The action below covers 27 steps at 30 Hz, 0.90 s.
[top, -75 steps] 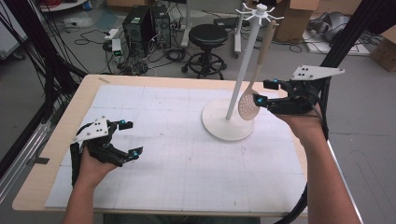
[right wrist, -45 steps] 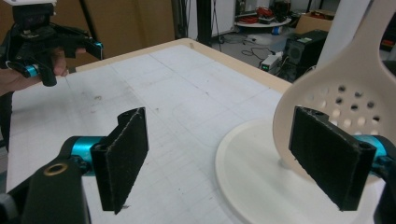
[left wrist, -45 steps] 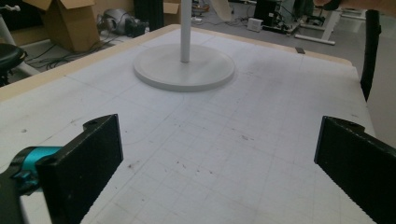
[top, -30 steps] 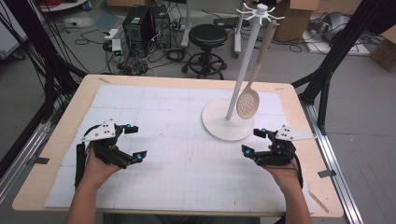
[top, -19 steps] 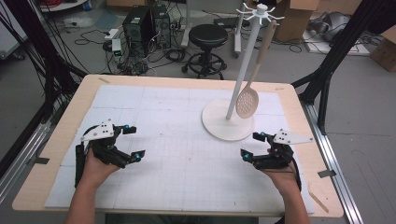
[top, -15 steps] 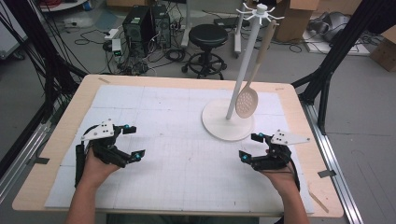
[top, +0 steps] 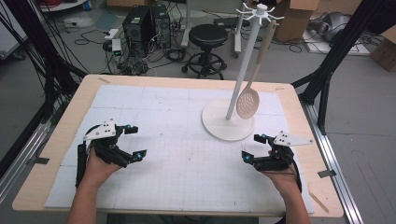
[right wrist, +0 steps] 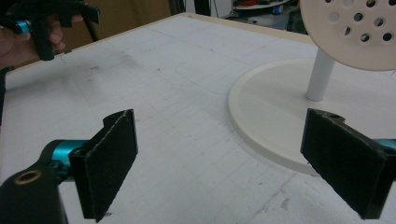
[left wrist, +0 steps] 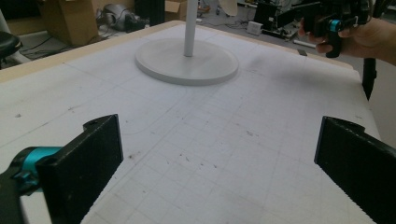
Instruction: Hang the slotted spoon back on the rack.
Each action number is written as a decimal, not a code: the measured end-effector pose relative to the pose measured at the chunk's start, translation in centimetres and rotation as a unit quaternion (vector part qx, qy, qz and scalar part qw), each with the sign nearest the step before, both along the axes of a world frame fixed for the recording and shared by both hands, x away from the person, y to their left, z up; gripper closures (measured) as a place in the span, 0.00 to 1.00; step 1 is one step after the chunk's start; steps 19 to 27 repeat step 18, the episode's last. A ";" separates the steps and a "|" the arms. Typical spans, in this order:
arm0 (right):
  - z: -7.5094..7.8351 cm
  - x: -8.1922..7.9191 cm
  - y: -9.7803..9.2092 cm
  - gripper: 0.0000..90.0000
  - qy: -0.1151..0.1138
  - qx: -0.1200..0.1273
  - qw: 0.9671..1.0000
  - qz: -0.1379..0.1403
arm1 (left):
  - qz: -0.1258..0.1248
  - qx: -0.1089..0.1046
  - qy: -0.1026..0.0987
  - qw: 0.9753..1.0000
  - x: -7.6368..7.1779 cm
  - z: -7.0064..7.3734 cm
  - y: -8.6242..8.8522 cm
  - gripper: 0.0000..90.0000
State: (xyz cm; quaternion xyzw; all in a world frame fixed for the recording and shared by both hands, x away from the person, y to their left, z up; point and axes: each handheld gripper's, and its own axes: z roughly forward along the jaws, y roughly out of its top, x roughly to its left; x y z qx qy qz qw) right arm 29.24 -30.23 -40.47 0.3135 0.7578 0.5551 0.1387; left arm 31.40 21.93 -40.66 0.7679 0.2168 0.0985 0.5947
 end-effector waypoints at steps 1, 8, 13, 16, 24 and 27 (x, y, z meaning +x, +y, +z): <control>0.0 0.0 0.0 0.11 -0.001 0.000 1.000 0.000 | 0.000 0.000 0.000 1.000 0.0 0.0 0.0 0.02; -0.1 0.2 0.1 0.11 0.002 -0.003 1.000 0.002 | 0.002 0.001 0.001 1.000 0.0 0.0 0.0 0.02; -0.2 0.3 0.1 0.11 0.004 -0.007 1.000 0.002 | -0.001 0.013 0.002 1.000 -0.3 0.0 -0.2 0.02; -0.2 0.4 0.1 0.11 0.003 -0.004 1.000 0.001 | -0.001 0.016 0.003 1.000 -0.5 -0.1 -0.3 0.02; -0.3 0.5 0.2 0.11 0.005 -0.006 1.000 0.000 | 0.000 0.017 0.004 1.000 -0.5 -0.1 -0.3 0.02; -0.3 0.5 0.2 0.11 0.005 -0.006 1.000 0.000 | 0.000 0.017 0.004 1.000 -0.5 -0.1 -0.3 0.02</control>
